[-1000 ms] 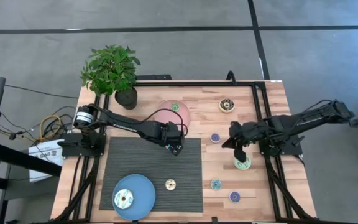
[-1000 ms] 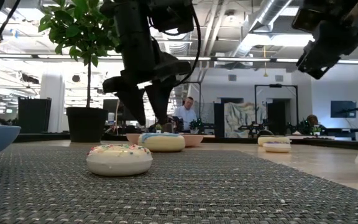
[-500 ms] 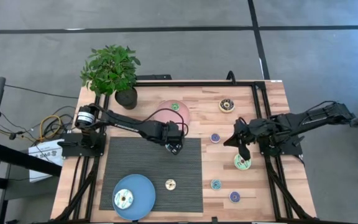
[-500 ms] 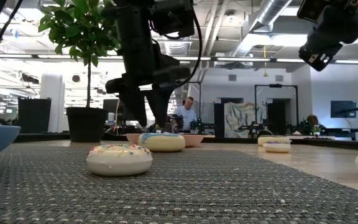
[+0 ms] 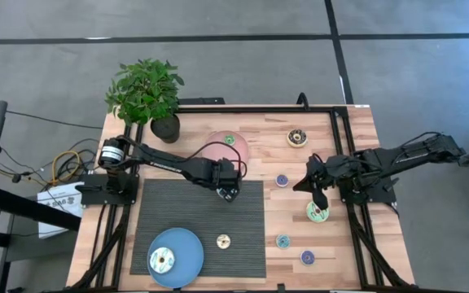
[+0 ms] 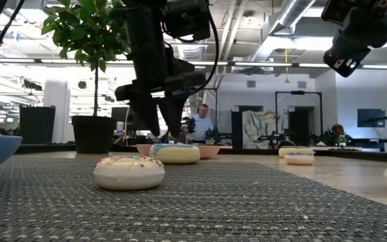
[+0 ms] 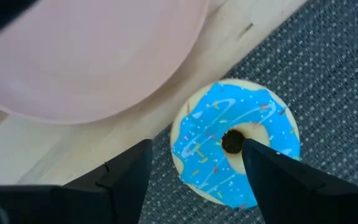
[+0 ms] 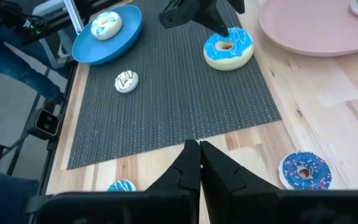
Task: Pick & Place donuts
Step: Put the big blue donut on the blue plate
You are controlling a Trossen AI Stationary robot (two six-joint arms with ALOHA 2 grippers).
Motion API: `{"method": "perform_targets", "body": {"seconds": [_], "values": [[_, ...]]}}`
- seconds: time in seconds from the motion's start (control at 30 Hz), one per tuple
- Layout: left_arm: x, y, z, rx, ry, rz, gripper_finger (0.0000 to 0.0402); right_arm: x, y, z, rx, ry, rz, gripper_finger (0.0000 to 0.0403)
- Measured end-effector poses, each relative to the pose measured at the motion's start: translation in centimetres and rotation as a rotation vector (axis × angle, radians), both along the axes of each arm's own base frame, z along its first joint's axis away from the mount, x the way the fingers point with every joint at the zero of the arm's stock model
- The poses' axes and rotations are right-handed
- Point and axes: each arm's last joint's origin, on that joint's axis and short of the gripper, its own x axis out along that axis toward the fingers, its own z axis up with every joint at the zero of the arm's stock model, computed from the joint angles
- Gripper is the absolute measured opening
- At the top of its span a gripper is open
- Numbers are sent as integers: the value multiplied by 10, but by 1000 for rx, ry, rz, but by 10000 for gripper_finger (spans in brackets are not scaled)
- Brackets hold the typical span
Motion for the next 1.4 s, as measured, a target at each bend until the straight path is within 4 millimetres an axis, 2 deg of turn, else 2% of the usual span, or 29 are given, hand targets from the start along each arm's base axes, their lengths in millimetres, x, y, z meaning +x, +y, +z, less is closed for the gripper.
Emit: {"method": "perform_targets", "body": {"seconds": [0.6,0.87,1.13,1.4], "values": [[0,-1,0,21,1,-4,244,-1,0,-1,-1,10,-1,0],[10,-8,-32,-56,43,-24,244,-1,0,-1,-1,10,-1,0],[11,-8,-32,-44,31,-9,243,-1,0,-1,-2,13,0,0],[11,-8,-32,-62,31,-14,206,-1,0,-1,-1,13,-1,0]]}}
